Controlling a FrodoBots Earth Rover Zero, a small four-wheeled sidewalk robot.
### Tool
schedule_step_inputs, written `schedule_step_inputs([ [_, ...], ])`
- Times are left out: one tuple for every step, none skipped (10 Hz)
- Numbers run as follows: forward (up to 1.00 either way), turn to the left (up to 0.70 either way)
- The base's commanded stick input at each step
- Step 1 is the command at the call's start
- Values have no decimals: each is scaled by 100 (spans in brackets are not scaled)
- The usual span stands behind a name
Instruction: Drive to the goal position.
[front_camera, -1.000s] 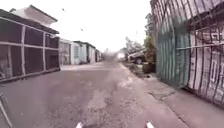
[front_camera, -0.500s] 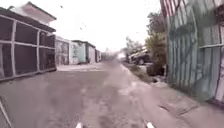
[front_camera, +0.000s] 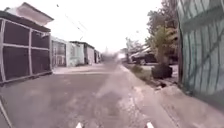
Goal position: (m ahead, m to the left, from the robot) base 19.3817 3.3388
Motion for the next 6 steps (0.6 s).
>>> schedule_step_inputs([
  [53,2],
  [52,0],
  [52,2],
  [51,1],
  [51,1],
  [49,2],
])
